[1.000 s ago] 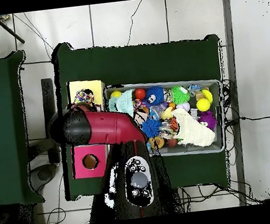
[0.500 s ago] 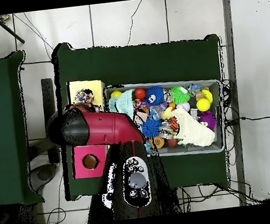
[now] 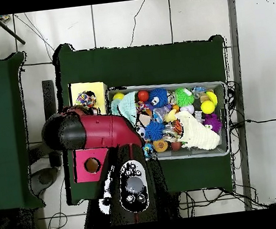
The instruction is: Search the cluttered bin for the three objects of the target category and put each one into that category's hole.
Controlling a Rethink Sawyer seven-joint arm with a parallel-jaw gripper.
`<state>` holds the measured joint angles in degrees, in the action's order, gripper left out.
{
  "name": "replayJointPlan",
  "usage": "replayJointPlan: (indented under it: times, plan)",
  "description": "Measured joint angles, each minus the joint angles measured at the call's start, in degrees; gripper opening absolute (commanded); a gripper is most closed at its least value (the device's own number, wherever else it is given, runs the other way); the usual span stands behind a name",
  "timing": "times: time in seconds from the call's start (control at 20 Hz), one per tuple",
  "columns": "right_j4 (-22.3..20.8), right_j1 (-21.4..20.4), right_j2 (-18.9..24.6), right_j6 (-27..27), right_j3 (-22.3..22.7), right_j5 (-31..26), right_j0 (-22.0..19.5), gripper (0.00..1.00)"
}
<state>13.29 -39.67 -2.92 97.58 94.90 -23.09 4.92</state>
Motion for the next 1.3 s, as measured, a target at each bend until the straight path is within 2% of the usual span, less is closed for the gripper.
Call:
replayJointPlan:
  times: [0.5,1.3]
  plan:
    - [0.0,0.4,-0.2,0.0,-1.0,1.3,1.0,0.00]
    - [0.0,3.8,-2.6,0.0,-3.9,1.9,1.9,0.00]
